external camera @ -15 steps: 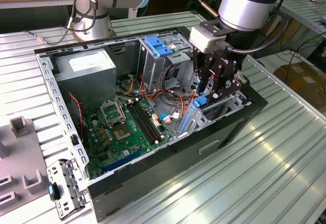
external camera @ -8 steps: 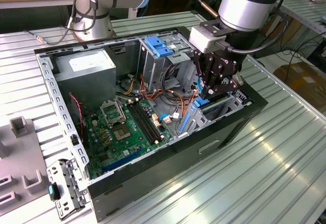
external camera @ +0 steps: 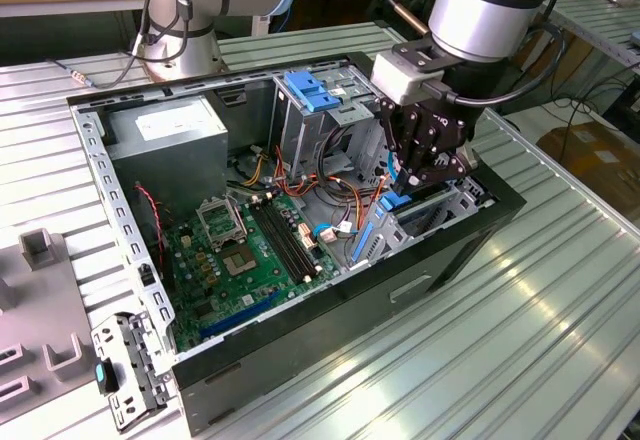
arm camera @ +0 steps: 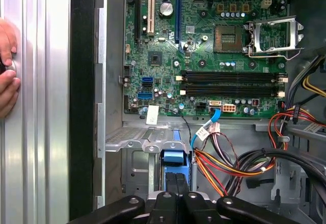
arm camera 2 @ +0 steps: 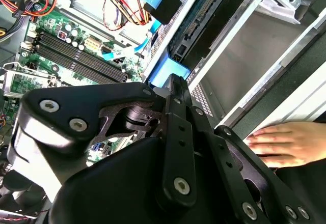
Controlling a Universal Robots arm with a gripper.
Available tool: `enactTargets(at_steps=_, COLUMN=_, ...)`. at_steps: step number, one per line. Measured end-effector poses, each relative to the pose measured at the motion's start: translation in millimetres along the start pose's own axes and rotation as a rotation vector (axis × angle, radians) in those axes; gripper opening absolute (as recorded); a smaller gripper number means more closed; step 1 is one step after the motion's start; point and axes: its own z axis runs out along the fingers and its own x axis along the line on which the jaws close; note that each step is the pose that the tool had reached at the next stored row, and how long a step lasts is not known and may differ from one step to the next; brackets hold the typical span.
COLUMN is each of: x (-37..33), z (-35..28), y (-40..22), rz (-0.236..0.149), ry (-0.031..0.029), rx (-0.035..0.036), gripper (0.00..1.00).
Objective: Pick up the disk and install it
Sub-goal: 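Insert the first disk wire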
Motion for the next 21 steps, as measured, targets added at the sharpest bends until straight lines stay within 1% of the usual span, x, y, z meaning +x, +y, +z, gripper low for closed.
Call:
enactTargets(at_steps=5, x=0.0, z=-0.1, y=0.0, rz=-0.001, ry=-0.0002, rx=0.0, gripper=0.11)
enactTargets(at_steps=8, x=0.1, z=-1.9, y=-0.1, rz=-0.003, ry=-0.0001, rx=0.0002, gripper=0.11)
enactTargets(at_steps=10, x=-0.2, z=-2.3, y=-1.5, rz=-0.006, ry=-0.0003, rx=-0.001, gripper=0.11)
enactTargets(at_steps=11, x=-0.3, z=-2.4, y=-4.1, rz=-0.007, ry=-0.0003, rx=-0.002, gripper=0.11)
enactTargets(at_steps=12, x=-0.5, z=-2.2, y=-11.3, rz=-0.007, ry=-0.0001, rx=-0.0033, gripper=0.11)
enactTargets(at_steps=13, x=-0.8, z=-2.0, y=-16.2, rz=-0.007, ry=0.0004, rx=-0.0033, gripper=0.11)
enactTargets(at_steps=15, x=-0.9, z=-1.8, y=-20.4, rz=-0.007, ry=0.0008, rx=-0.0033, gripper=0.11)
enactTargets(at_steps=16, x=-0.9, z=-1.8, y=-23.9, rz=-0.007, ry=0.0011, rx=-0.0034, gripper=0.11)
enactTargets(at_steps=17, x=-0.9, z=-1.8, y=-25.8, rz=-0.009, ry=0.0011, rx=-0.0032, gripper=0.11)
enactTargets(at_steps=19, x=-0.7, z=-3.7, y=-26.4, rz=-0.023, ry=0.0006, rx=-0.0028, gripper=0.11)
enactTargets(at_steps=21, x=-0.6, z=-6.9, y=-26.7, rz=-0.054, ry=-0.0003, rx=-0.0014, gripper=0.11)
